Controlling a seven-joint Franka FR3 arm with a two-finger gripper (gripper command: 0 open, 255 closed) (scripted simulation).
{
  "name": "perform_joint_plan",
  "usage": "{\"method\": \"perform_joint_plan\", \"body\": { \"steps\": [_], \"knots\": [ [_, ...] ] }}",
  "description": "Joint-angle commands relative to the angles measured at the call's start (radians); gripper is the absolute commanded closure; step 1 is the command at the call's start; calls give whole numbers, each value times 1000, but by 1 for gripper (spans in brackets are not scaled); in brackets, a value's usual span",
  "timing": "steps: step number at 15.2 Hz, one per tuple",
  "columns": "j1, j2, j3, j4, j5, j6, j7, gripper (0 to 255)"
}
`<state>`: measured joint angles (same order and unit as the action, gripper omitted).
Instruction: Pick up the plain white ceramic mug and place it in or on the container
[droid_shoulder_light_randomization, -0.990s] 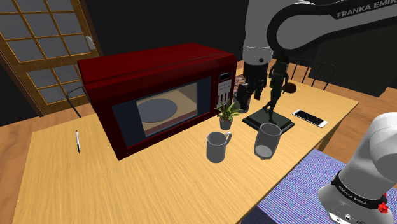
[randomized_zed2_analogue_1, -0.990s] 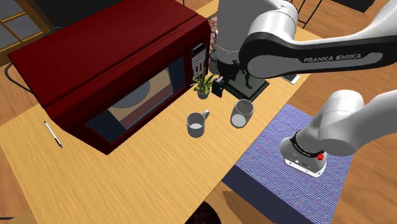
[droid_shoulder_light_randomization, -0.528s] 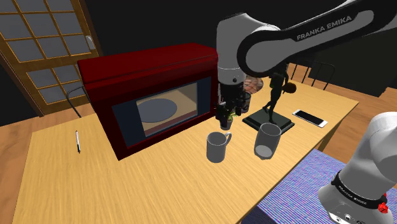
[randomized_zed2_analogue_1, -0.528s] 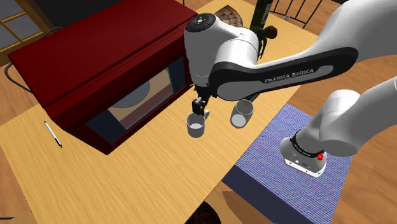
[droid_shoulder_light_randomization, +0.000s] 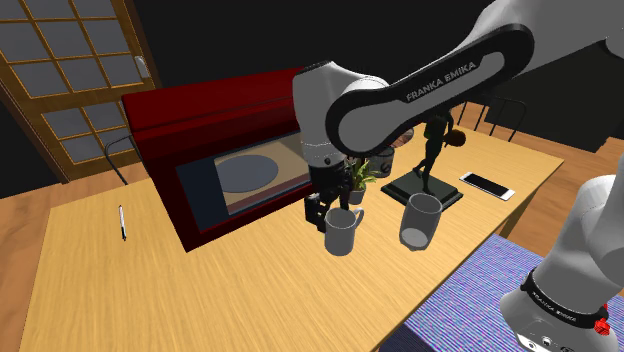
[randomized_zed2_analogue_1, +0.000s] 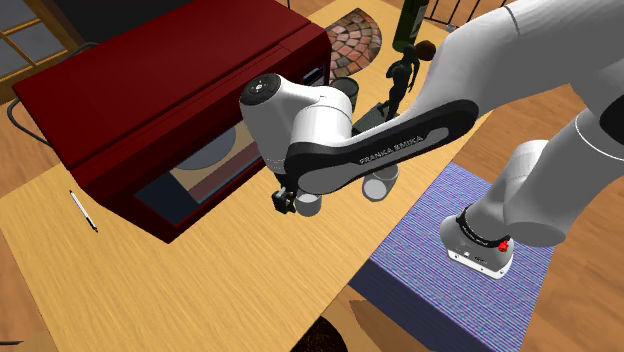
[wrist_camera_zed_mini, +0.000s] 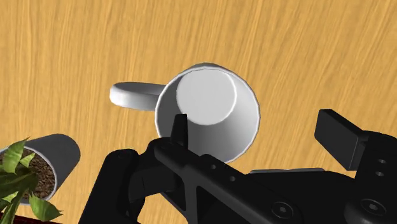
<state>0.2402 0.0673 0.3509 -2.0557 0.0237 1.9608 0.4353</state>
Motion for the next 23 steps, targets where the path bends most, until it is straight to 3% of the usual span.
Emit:
{"method": "perform_joint_plan", "body": {
  "steps": [1,8,15,16,23],
  "knots": [
    [6,28,5,0,-4,21,5,0],
    [9,55,5,-61,-13,108,12,0],
    [9,55,5,-61,-13,108,12,0],
    [9,55,5,-61,-13,108,12,255],
    [9,55,5,-61,-13,108,12,255]
  ]
}}
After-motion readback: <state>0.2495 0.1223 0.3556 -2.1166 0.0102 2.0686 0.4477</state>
